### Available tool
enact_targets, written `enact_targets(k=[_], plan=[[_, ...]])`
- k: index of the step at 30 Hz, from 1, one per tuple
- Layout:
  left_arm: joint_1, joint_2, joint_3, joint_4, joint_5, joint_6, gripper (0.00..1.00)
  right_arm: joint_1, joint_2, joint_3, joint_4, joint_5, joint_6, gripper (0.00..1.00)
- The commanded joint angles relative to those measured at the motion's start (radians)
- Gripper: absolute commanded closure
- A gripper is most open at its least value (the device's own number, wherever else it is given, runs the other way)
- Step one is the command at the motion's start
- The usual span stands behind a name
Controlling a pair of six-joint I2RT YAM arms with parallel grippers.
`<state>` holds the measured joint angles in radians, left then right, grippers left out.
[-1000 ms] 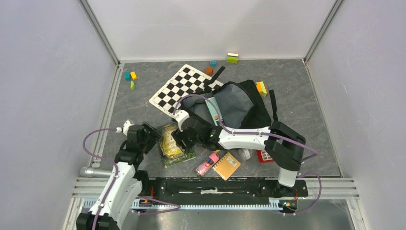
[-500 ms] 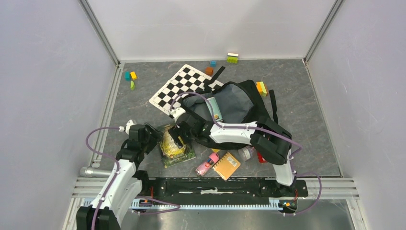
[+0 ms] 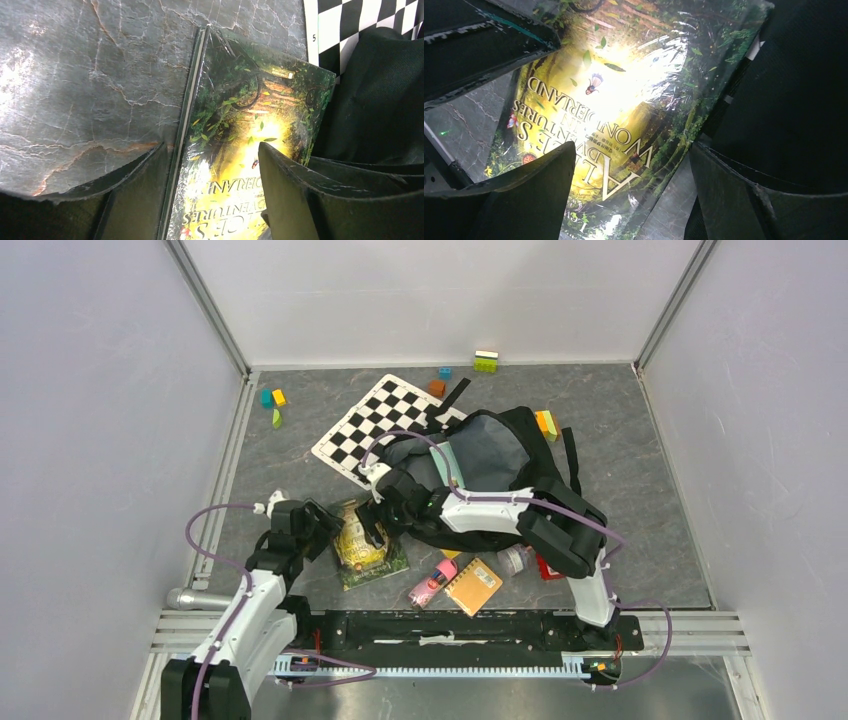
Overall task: Pack the student bag
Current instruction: Pick up the book from the center of the board.
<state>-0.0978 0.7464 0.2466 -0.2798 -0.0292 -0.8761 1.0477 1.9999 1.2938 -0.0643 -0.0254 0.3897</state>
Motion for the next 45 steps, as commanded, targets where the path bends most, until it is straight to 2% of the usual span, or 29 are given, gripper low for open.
enact_targets(k=[1, 4, 10, 23, 27, 31, 37, 44, 45], plan=[[0.000, 0.006, -0.021, 0.034, 0.025, 0.035, 0.28, -0.013, 0.063, 0.016, -0.029, -0.079, 0.029, 0.10], [0.001, 0.005, -0.032, 0.038, 0.050, 0.030, 0.30, -0.010, 0.072, 0.026, -0.025, -0.088, 0.033, 0.09], [0.001, -0.006, -0.057, 0.056, 0.096, 0.019, 0.38, -0.009, 0.093, 0.012, 0.122, -0.251, 0.056, 0.08], [0.001, -0.192, -0.050, -0.034, 0.135, -0.007, 0.40, -0.009, -0.076, -0.139, 0.531, -0.392, 0.225, 0.31], [0.000, -0.257, -0.039, -0.053, 0.164, -0.029, 0.41, -0.009, -0.104, -0.158, 0.580, -0.398, 0.248, 0.39], [0.000, -0.317, -0.018, -0.080, 0.167, -0.037, 0.41, -0.009, -0.092, -0.151, 0.548, -0.388, 0.245, 0.51], [0.000, -0.375, 0.008, -0.139, 0.159, -0.029, 0.41, -0.009, -0.091, -0.175, 0.587, -0.398, 0.298, 0.70], [0.001, -0.438, 0.019, -0.171, 0.145, -0.020, 0.41, -0.009, -0.102, -0.174, 0.569, -0.413, 0.301, 0.99], [0.000, -0.447, 0.019, -0.174, 0.143, -0.020, 0.41, -0.009, -0.108, -0.179, 0.570, -0.414, 0.302, 1.00]])
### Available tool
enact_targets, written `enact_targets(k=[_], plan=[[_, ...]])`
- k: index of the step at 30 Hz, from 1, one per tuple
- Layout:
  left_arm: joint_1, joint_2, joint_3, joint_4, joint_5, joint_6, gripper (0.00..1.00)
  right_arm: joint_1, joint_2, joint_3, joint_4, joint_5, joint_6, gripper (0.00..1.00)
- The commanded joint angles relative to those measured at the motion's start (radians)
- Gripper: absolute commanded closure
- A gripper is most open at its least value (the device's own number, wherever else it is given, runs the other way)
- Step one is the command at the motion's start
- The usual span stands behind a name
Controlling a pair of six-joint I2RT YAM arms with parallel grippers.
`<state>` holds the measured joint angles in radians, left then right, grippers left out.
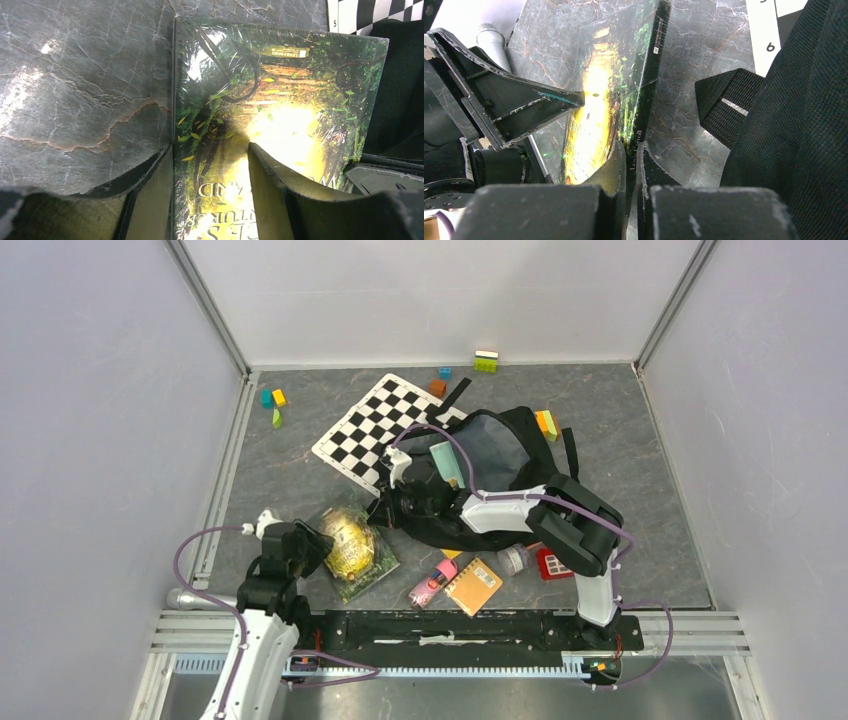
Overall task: Pack the student bag
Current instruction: Pick up the book from the center of the board.
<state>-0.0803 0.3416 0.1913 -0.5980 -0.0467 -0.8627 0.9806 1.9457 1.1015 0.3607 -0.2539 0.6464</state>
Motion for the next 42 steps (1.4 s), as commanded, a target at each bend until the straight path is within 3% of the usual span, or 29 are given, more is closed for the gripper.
enact_targets(k=[1, 7, 13, 20, 25, 29, 34, 42], plan=[[-0.016, -0.052, 0.071, 0.145, 0.160, -0.033, 0.41, 0.058, -0.059, 0.007, 0.148, -0.185, 0.046, 1.00], [-0.017, -0.090, 0.027, 0.262, 0.257, -0.050, 0.41, 0.056, -0.136, -0.048, 0.192, -0.165, 0.042, 1.00], [-0.018, -0.001, 0.010, 0.434, 0.329, -0.001, 0.44, 0.051, -0.219, -0.027, 0.034, -0.033, -0.062, 1.00], [-0.028, 0.209, -0.023, 0.743, 0.401, -0.033, 0.46, 0.030, -0.281, -0.049, -0.067, 0.070, -0.123, 1.00], [-0.119, 0.436, -0.026, 0.981, 0.359, -0.044, 0.47, 0.011, -0.303, -0.071, -0.122, 0.135, -0.166, 1.00], [-0.240, 0.628, 0.021, 1.084, 0.293, -0.019, 0.47, -0.007, -0.324, -0.120, -0.128, 0.175, -0.176, 1.00], [-0.259, 0.754, 0.040, 1.137, 0.268, -0.012, 0.50, -0.022, -0.355, -0.160, -0.173, 0.231, -0.207, 1.00], [-0.258, 0.787, 0.013, 1.132, 0.242, -0.012, 0.54, -0.043, -0.401, -0.253, -0.184, 0.232, -0.177, 0.58]])
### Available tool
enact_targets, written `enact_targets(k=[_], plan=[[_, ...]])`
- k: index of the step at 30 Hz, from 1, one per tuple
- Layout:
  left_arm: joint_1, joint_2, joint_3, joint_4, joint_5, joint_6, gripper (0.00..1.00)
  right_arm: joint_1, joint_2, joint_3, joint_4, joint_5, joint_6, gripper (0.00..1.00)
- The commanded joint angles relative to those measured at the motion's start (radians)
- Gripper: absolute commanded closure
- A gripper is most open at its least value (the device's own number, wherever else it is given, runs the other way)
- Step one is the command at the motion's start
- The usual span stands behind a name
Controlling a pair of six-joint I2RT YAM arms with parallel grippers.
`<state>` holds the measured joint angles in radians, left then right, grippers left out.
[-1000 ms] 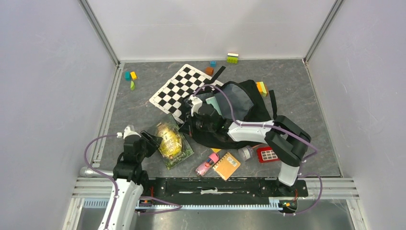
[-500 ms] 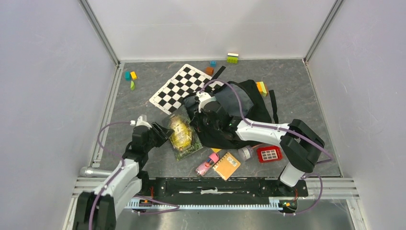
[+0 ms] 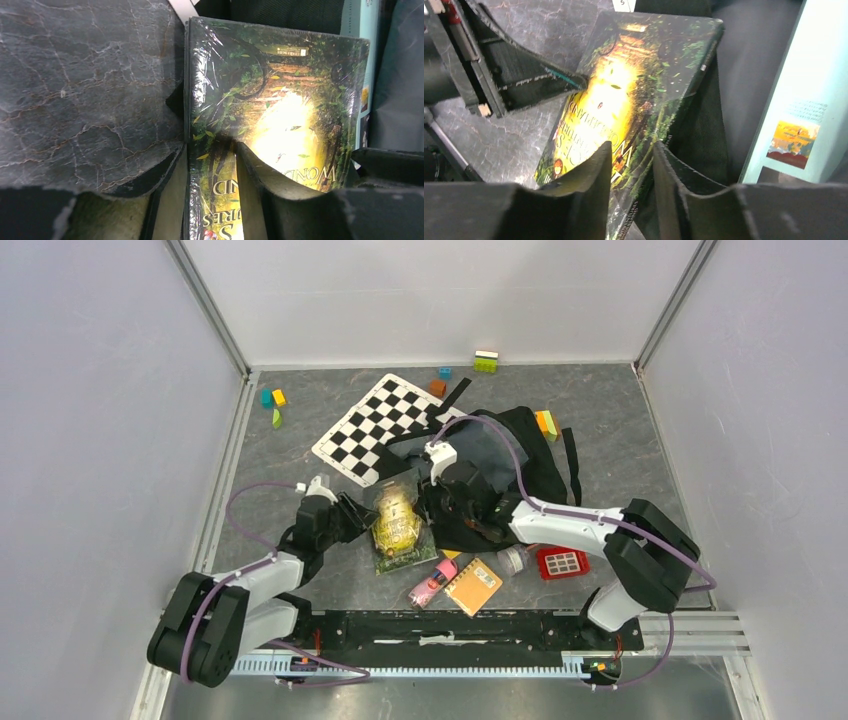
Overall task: Pack the student bag
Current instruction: Pick up the book from the center of the board.
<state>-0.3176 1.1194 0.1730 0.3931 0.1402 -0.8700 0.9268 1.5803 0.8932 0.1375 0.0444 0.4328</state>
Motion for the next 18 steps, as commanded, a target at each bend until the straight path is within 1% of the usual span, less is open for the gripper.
enact_targets(k=[1, 8, 13, 18], plan=[[-0.020, 0.009, 0.026, 0.141, 0.054, -0.004, 0.54, 0.009, -0.041, -0.064, 0.043, -0.068, 0.046, 0.55], [-0.021, 0.006, 0.014, 0.133, 0.046, -0.003, 0.56, 0.006, -0.076, -0.161, 0.065, -0.039, 0.119, 0.40], [-0.021, 0.013, 0.012, 0.132, 0.042, -0.002, 0.57, 0.005, -0.091, -0.192, 0.049, 0.017, 0.153, 0.33], [-0.021, 0.017, 0.004, 0.131, 0.042, -0.004, 0.59, 0.004, -0.075, -0.216, 0.118, -0.023, 0.170, 0.32]])
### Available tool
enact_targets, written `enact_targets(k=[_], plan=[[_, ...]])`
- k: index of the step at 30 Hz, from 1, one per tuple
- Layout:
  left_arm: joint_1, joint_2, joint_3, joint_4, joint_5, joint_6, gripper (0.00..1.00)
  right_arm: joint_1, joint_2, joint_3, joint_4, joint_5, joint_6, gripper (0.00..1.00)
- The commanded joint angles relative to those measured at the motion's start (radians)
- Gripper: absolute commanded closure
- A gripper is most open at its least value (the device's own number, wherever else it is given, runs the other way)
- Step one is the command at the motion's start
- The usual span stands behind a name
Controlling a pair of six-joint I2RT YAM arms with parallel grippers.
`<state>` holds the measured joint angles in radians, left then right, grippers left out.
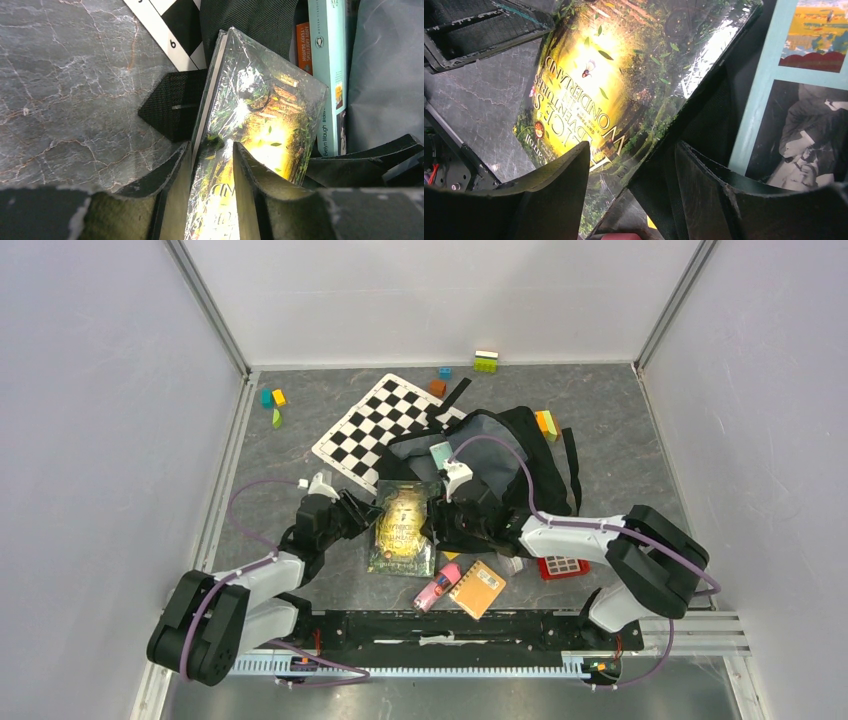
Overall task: Pack the student bag
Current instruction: Pick up the book from the center of the board.
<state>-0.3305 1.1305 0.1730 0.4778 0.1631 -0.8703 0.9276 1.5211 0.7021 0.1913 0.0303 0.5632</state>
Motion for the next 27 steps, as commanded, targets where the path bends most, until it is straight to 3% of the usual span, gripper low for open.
enact_targets(k=[1, 8, 13, 27], plan=[[-0.008, 0.004, 0.003, 0.046, 0.018, -0.005, 0.59, 0.004, -0.005, -0.027, 0.081, -0.018, 0.045, 0.32], [-0.008, -0.002, 0.000, 0.042, 0.022, -0.009, 0.60, -0.013, 0.081, -0.006, 0.199, -0.108, 0.061, 0.32], [-0.008, -0.033, -0.001, 0.024, 0.024, -0.027, 0.60, -0.023, 0.108, -0.004, 0.341, -0.172, 0.074, 0.41], [-0.007, -0.274, 0.019, -0.206, -0.003, 0.006, 0.53, -0.021, 0.024, 0.000, 0.482, -0.244, 0.075, 0.97]])
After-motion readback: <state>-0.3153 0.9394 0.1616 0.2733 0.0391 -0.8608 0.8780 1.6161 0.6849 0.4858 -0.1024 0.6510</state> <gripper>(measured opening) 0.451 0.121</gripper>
